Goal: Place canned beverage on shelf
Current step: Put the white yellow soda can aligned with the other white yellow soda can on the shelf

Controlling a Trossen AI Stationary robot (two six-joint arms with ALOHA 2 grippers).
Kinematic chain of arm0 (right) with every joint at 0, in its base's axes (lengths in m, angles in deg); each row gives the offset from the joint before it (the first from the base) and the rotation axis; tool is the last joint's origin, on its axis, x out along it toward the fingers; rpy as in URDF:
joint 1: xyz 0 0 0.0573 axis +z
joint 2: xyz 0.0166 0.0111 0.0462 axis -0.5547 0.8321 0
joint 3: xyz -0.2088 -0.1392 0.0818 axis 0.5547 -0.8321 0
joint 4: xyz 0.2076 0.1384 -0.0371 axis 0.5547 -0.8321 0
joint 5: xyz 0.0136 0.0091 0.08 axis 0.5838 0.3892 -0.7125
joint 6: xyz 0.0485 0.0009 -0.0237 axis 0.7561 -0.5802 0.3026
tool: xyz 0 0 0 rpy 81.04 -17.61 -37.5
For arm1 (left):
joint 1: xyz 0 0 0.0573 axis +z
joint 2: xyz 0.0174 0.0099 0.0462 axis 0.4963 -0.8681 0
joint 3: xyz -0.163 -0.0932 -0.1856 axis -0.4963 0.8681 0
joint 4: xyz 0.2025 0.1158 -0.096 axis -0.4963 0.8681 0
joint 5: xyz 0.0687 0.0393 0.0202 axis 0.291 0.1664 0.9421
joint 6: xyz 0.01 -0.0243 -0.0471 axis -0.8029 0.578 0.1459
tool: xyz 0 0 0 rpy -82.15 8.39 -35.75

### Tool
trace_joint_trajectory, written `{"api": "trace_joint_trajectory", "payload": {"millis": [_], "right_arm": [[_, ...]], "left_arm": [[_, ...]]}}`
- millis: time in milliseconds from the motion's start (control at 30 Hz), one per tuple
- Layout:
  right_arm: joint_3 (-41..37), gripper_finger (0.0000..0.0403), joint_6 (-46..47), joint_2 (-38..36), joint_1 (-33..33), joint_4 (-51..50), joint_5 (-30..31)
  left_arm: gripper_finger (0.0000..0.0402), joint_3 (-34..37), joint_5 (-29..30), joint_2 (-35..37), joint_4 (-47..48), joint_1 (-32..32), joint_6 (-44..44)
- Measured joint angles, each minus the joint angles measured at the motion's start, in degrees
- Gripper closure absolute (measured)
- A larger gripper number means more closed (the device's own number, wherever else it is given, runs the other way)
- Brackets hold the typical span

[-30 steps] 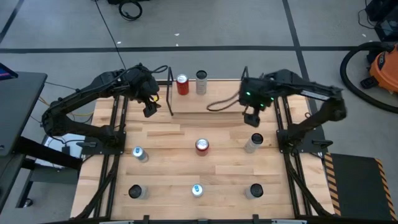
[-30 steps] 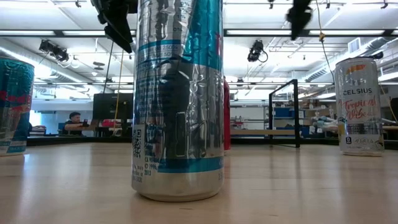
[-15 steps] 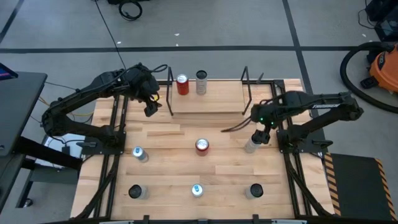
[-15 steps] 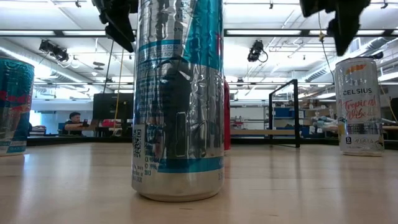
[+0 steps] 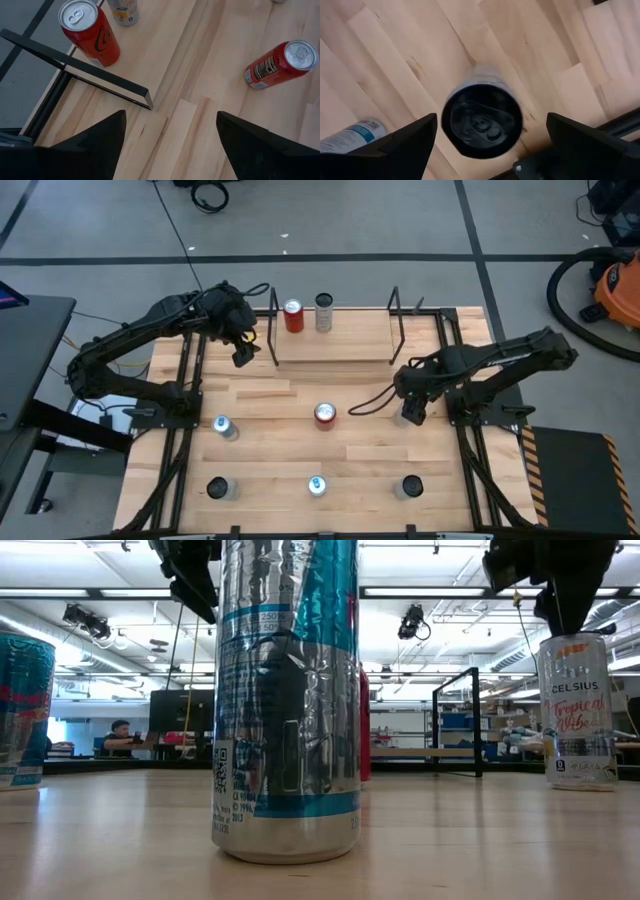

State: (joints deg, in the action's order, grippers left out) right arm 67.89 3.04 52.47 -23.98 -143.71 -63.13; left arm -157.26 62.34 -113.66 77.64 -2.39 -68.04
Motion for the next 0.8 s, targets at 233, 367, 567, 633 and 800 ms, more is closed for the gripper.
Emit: {"api": "trace_joint_trajectory", "payload": {"millis": [233,367,567,633,800], "right_arm": [[0.00,0.0020,-0.88,4.50,0.86,0.02,-0.01],[0.00,0.0033,-3.92,6.44,0.84,0.18,-1.79],[0.00,0.0092,-7.05,7.43,0.49,1.22,-4.04],[0.00,0.0118,-7.60,7.45,0.36,1.31,-4.25],[0.02,0.0140,-8.89,7.38,-0.74,1.45,-4.31]], "left_arm": [[0.0090,0.00,0.00,0.00,0.00,0.01,0.01],[0.0090,0.00,0.02,0.00,-0.02,-0.01,0.01],[0.0090,0.00,0.02,0.00,-0.04,0.01,0.01],[0.0090,0.00,0.00,0.00,-0.11,0.01,0.00],[0.0090,0.00,0.02,0.00,-0.62,0.01,-0.01]]}}
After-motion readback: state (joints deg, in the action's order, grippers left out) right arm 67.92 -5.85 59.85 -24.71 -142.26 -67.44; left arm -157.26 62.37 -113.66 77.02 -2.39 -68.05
